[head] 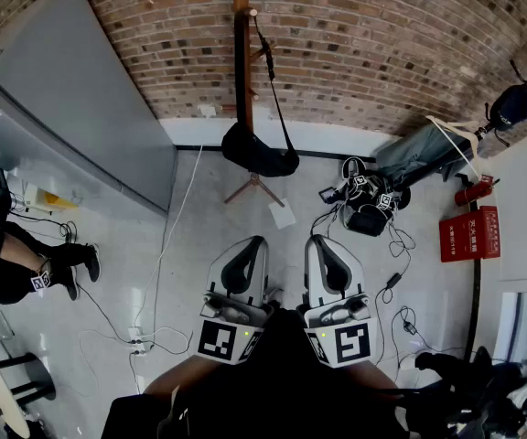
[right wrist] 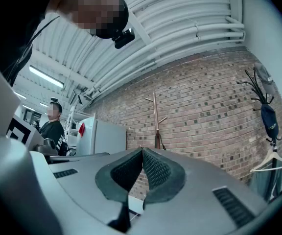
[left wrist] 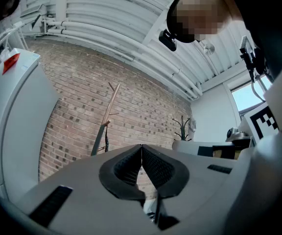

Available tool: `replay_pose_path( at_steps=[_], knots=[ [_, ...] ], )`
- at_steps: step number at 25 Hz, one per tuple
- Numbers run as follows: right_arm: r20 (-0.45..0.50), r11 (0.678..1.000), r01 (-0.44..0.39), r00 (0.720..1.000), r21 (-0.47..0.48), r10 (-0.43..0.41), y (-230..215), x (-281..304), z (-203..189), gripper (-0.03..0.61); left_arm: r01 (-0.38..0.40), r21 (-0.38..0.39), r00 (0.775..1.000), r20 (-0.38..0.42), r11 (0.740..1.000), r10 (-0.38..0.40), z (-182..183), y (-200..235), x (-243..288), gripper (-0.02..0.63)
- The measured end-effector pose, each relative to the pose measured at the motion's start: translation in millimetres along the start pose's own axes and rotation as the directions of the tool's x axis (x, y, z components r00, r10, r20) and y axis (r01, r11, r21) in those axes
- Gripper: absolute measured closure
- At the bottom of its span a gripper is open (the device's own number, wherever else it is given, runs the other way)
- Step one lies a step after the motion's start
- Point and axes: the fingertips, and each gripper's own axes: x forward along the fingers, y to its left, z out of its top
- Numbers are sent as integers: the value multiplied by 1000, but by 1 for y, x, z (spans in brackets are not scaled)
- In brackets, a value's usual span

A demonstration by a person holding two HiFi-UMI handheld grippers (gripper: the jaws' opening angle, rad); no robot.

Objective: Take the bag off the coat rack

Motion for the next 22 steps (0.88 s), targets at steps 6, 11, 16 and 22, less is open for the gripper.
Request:
replay_pose_path(
  at_steps=[6, 11, 16, 22],
  knots=[
    [9, 1000, -10, 1000, 0, 10, 7, -6, 4, 560, -3, 0, 1000, 15, 1000, 3, 2, -3, -8, 595],
    [5, 999, -40, 999, 22, 40, 6, -13, 3, 558, -24, 9, 999, 26, 1000, 24, 1, -2, -12, 595],
    [11, 998, -45, 999, 47, 45, 1, -16, 3, 558, -60, 6, 998, 27, 998, 60, 4, 5, -15, 595],
    [7, 995, -71, 997, 72, 71, -9, -17, -2, 558, -93, 8, 996, 14, 996, 93, 1, 5, -13, 595]
  ],
)
